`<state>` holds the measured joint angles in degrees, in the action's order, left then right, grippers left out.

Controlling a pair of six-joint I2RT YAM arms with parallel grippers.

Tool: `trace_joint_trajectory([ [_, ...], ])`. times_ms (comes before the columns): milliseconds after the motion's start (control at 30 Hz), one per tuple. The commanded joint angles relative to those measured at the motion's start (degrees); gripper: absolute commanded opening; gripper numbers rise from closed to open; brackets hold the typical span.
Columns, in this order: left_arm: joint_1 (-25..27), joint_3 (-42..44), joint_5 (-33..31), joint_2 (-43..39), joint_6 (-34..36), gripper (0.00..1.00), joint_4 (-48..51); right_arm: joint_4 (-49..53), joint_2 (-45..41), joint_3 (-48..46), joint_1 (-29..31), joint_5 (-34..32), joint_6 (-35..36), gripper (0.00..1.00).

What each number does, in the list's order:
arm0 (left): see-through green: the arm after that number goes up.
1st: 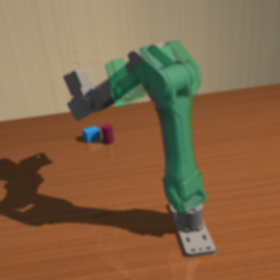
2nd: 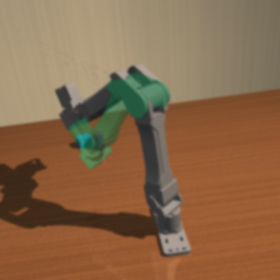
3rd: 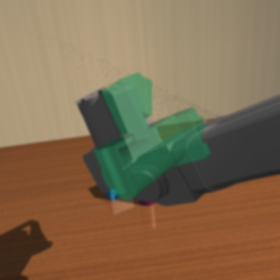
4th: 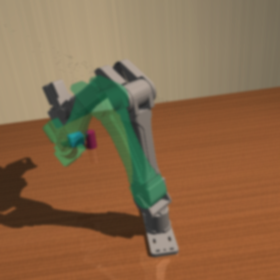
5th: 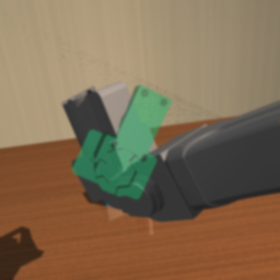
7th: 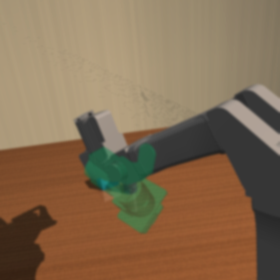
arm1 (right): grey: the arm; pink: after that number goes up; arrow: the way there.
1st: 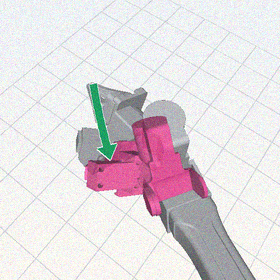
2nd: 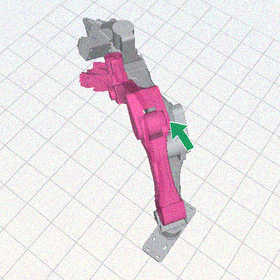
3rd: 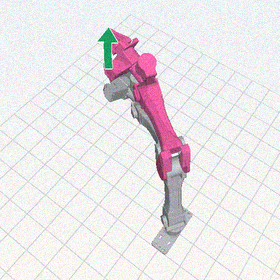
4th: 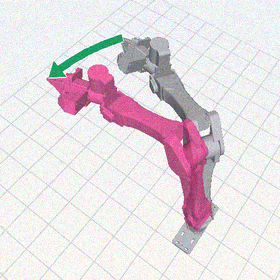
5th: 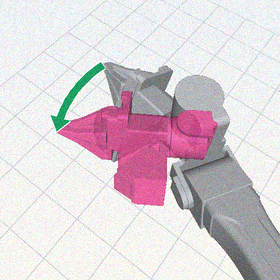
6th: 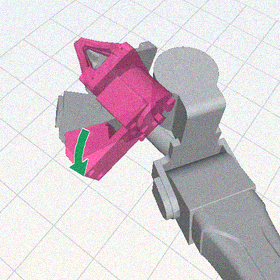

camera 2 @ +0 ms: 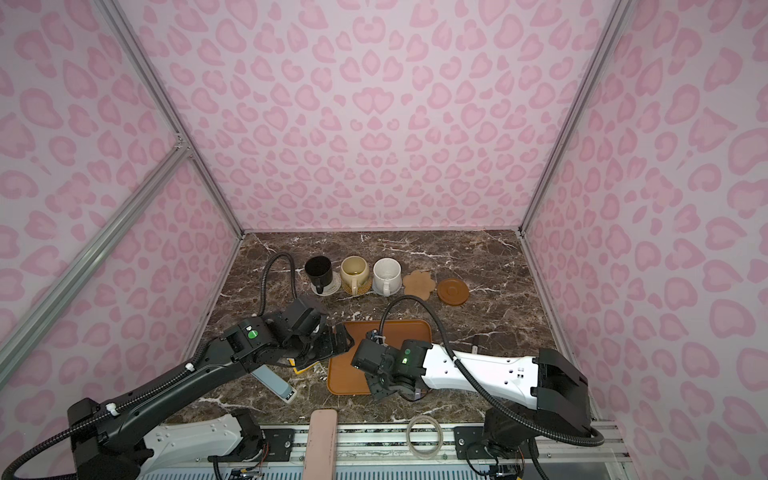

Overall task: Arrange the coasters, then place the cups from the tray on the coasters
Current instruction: 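Lift the left gripper away while the right lowers over the light-blue mug, then close the right gripper on the light-blue mug rim and lift it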

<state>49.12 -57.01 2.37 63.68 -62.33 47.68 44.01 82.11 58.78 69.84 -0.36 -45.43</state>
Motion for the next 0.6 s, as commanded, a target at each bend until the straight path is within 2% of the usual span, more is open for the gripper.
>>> trace_joint_trajectory([
  [0,0.0,1.6,-1.5,-1.4,-2.8,0.99,-2.0,0.7,1.1,0.1,-1.0,-0.8,0.1,0.45],
  [200,0.1,3.1,-2.3,-2.8,-3.8,0.99,-1.5,0.2,1.4,-0.2,-1.9,-1.8,0.3,0.37],
  [567,0.4,4.7,-2.3,-2.9,-5.3,0.99,-3.9,-1.1,4.8,0.5,-2.9,-3.0,2.0,0.37],
])
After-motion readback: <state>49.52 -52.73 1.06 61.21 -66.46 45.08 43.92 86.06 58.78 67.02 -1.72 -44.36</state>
